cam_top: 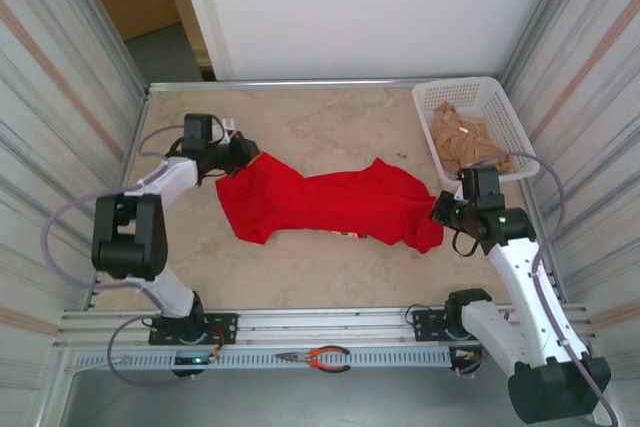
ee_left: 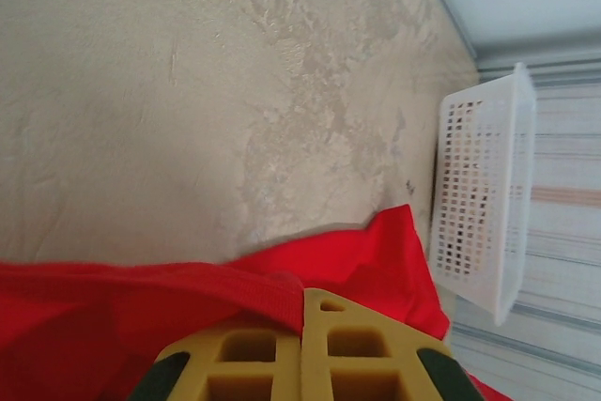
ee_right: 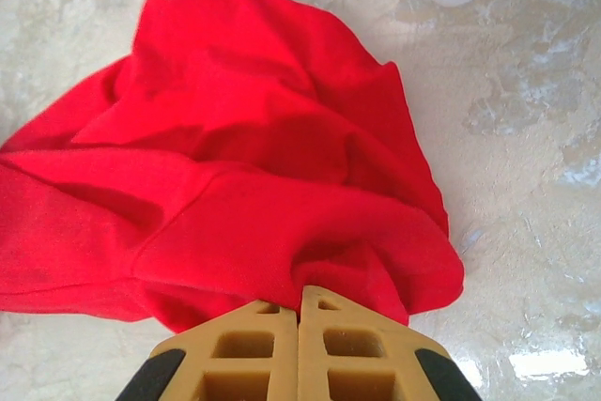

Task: Fold the inside-out t-shirt

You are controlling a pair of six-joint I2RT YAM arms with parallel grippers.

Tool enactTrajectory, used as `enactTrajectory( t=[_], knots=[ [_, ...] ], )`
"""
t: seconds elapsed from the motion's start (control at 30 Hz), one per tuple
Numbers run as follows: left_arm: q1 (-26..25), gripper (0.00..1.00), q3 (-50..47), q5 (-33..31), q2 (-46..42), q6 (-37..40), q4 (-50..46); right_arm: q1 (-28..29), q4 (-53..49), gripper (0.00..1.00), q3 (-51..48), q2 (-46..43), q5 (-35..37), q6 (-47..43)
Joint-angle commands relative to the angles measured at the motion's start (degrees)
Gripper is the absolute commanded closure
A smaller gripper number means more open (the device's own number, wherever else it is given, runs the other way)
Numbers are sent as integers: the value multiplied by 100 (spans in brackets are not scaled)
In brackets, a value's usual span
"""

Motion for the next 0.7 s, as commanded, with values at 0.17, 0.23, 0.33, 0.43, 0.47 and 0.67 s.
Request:
enactTrajectory(
  t=[0.17,0.23,0.33,0.43,0.47,0.67],
  knots=[
    [-33,49,477,-258,313,547,-356,-69,355,100,-183,117,-16,46],
    [-43,45,191,-454,38,612,-529,-70,318,100,-164,58,-17,37],
    [-60,45,-324,-739,-442,675,-639,-72,284,100,-147,-15,-32,23],
    [-134,46,-589,-1040,-678,875,-859,-78,290,100,-146,-3,-69,16],
    [-167,46,-588,-1092,-671,949,-964,-78,295,100,-147,6,-93,4],
    [-337,47,-261,-1398,-304,1446,-1466,-74,370,100,-189,42,-185,32]
  ],
)
